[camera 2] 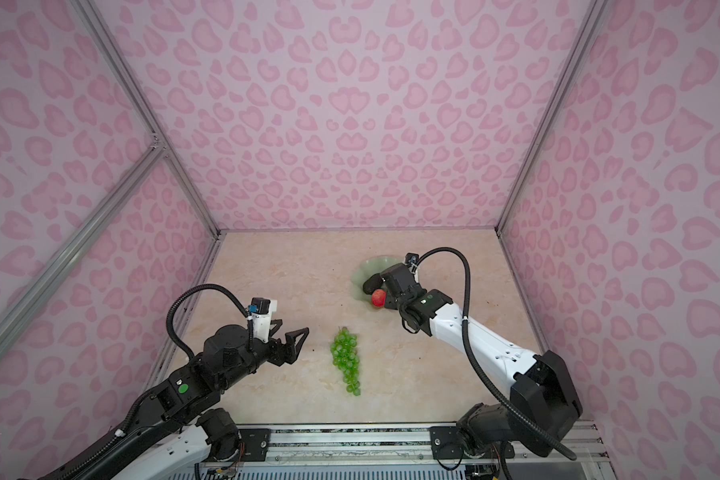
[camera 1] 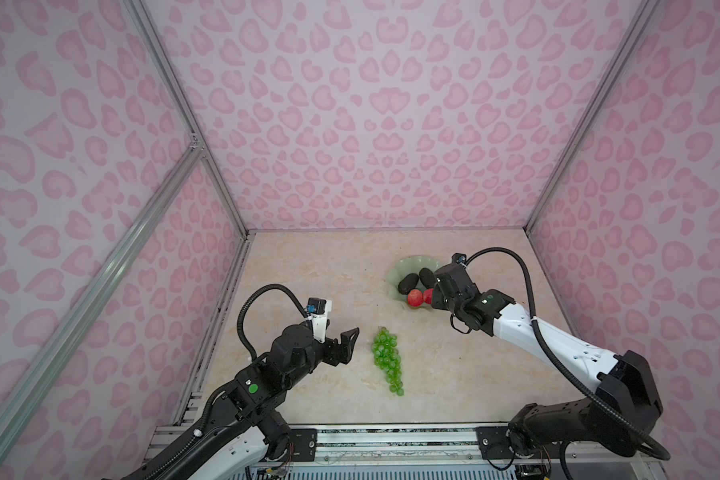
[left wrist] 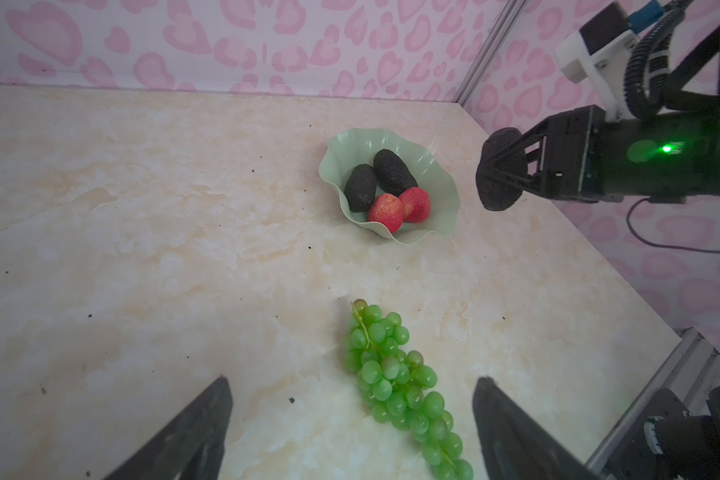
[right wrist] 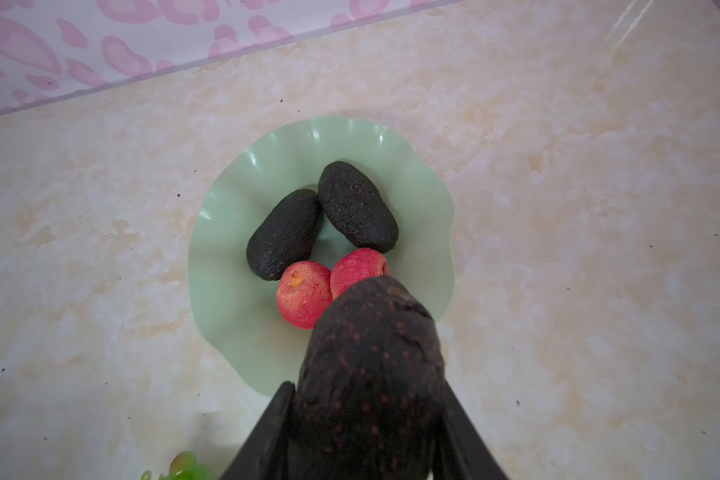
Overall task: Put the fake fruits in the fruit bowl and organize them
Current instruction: 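Carry the avocado into the bowl and release it with the right gripper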
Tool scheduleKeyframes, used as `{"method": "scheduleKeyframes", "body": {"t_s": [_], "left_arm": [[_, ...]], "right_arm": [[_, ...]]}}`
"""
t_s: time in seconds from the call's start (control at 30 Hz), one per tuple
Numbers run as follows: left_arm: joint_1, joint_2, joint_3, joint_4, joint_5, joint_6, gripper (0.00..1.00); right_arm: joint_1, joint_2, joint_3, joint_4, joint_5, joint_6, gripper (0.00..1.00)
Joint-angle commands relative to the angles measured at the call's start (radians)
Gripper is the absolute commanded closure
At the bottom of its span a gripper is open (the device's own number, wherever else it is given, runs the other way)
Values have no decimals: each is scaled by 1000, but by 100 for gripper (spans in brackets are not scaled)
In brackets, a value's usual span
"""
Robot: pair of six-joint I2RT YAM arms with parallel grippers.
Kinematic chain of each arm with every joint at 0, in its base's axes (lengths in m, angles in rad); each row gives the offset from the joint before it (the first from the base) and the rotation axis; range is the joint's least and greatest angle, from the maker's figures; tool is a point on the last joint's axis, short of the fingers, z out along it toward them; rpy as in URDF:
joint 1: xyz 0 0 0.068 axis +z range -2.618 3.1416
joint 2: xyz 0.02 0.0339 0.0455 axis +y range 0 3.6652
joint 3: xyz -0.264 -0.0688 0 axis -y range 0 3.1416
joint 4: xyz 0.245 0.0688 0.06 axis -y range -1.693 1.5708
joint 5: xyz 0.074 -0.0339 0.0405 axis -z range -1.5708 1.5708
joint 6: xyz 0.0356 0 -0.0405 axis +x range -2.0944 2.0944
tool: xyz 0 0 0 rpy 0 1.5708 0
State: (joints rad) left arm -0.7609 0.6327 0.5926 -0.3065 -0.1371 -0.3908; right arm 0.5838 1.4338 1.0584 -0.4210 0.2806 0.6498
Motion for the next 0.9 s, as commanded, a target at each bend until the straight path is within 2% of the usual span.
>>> {"method": "scheduleKeyframes", "body": {"t_s": [0.0,0.17,0.47,0.53,0.7,0.87], "left_arm": [[1,16,20,38,7,15,8],[0,42,31,45,8,21,8],[0,64,37,51,8,21,8],[0,65,36,51,5,23,8],[1,67,38,52,5,26,8],[1,53,36,49,2,26,8]], "right_arm": [[-41,68,25,110,-112,-23,74],[-73,206,109,100,-185,-7,74],[-72,253,11,271,-236,186,73],[-72,262,0,284,-244,211,69],[-73,287,-3,295,-271,244,48],[-65,238,18,262,-236,231,43]]}}
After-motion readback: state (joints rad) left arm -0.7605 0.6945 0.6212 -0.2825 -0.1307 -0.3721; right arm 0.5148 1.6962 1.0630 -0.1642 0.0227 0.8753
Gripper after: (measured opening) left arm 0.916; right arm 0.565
